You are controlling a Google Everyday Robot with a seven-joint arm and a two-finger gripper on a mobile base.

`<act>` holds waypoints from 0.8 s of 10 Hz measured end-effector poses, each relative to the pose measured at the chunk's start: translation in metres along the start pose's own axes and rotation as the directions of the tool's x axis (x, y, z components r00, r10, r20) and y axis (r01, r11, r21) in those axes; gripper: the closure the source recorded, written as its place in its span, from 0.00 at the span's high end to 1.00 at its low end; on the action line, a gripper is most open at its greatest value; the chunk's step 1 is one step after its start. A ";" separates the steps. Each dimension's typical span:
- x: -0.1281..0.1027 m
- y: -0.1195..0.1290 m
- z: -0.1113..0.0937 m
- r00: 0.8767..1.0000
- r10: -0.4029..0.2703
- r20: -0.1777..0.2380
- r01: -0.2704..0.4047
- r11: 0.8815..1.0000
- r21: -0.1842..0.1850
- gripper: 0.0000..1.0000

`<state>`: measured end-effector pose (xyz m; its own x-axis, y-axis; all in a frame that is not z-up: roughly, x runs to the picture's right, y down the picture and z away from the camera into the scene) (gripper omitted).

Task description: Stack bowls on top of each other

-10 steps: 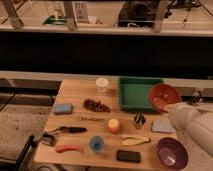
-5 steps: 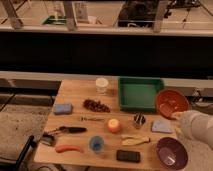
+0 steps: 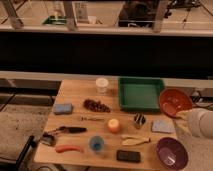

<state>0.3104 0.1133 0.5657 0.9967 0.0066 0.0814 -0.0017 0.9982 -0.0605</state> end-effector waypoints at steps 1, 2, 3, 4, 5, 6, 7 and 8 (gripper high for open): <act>0.000 -0.001 0.002 1.000 -0.024 0.005 0.024 1.000 -0.003 0.00; 0.001 -0.001 0.004 0.999 -0.049 0.009 0.049 0.999 -0.006 0.00; 0.003 0.003 0.004 0.997 -0.081 0.008 0.081 0.997 -0.010 0.00; 0.005 0.008 0.003 0.994 -0.108 0.005 0.108 0.994 -0.012 0.00; 0.007 0.014 0.002 0.992 -0.123 0.003 0.123 0.992 -0.015 0.00; 0.009 0.025 -0.003 0.991 -0.134 0.003 0.134 0.991 -0.021 0.00; 0.009 0.038 -0.011 0.990 -0.139 0.004 0.139 0.990 -0.032 0.00; 0.008 0.049 -0.017 0.990 -0.138 0.004 0.138 0.989 -0.043 0.00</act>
<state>0.3195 0.1611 0.5463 0.9870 -0.1309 0.0934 0.1395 0.9860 -0.0914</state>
